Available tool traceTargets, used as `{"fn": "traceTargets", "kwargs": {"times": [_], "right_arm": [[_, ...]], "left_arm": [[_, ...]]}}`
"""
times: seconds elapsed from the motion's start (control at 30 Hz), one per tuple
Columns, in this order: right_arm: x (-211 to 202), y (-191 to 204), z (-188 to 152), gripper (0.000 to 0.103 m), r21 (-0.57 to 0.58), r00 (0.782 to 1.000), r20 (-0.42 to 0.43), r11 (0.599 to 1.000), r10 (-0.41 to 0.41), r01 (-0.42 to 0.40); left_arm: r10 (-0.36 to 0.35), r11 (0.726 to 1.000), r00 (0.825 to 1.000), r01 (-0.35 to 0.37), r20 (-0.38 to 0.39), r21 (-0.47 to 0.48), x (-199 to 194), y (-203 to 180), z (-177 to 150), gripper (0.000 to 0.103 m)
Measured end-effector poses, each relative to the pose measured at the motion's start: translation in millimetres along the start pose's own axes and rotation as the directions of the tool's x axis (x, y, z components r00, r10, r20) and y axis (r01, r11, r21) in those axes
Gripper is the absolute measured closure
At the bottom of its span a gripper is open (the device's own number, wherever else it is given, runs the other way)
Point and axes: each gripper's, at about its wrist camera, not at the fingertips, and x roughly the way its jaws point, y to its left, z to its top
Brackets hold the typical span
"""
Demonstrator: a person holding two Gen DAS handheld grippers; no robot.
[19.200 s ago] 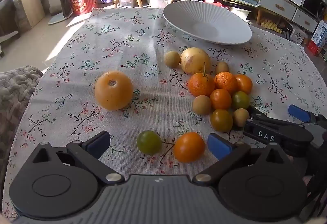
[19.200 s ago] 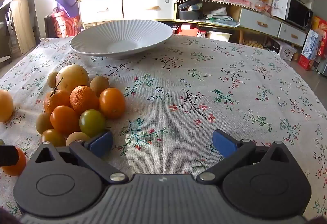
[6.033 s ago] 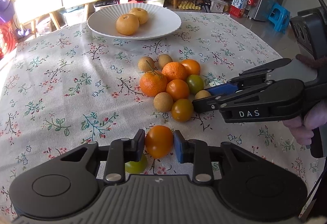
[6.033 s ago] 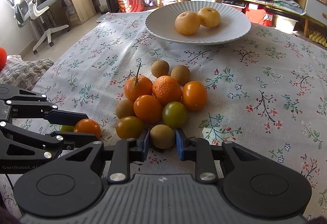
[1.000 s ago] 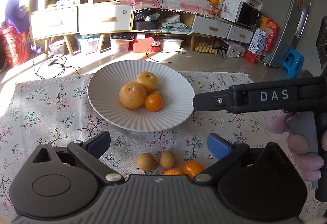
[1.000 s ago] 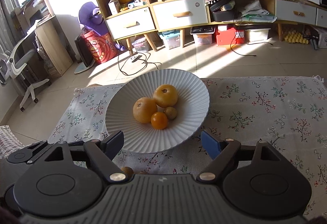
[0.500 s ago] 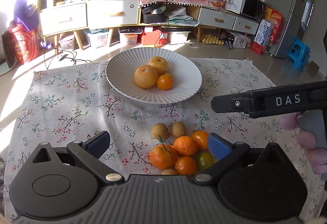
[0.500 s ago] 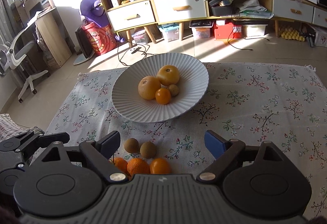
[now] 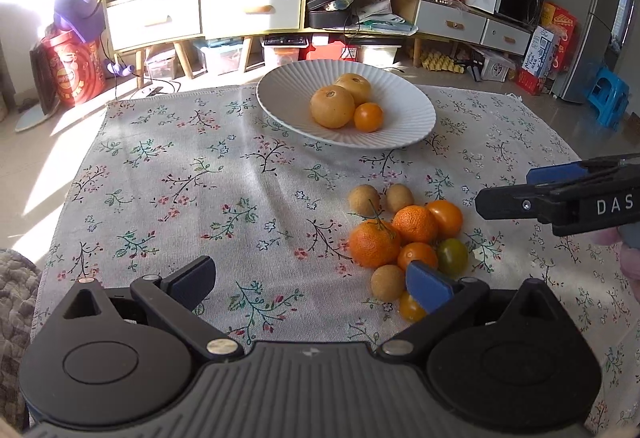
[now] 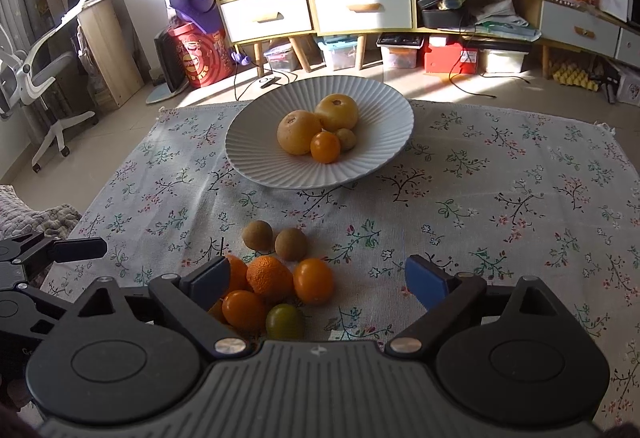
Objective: Organize fruits
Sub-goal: 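Withdraw both open tools from the bowl back toward the fruit pile, then grasp a green citrus with left tool while right tool grasps a green-orange citrus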
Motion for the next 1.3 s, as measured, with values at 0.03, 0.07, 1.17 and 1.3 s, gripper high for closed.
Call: {"fn": "traceTargets", "kwargs": {"times": [0.03, 0.07, 1.17, 1.3], "right_arm": [[0, 1, -1, 0.009, -0.003, 1.000, -0.003, 1.000, 0.003, -0.003], [0, 3, -4, 0.009, -0.010, 1.000, -0.007, 1.000, 0.005, -0.006], [26, 23, -49, 0.026, -0.269, 0.997, -0.025, 0.961, -0.067, 0.058], [26, 25, -50, 0.027, -0.272, 0.997, -0.011, 0.960, -0.071, 0.065]], "left_arm": [[0.001, 1.000, 1.000, -0.001, -0.006, -0.004, -1, 2, -2, 0.008], [-0.001, 1.000, 1.000, 0.001, -0.010, -0.007, -1, 3, -4, 0.008], [-0.138, 0.984, 0.987, 0.146, -0.082, 0.101, -4, 10, -47, 0.040], [-0.137, 0.983, 0.986, 0.147, -0.096, 0.108, -3, 8, -45, 0.049]]}}
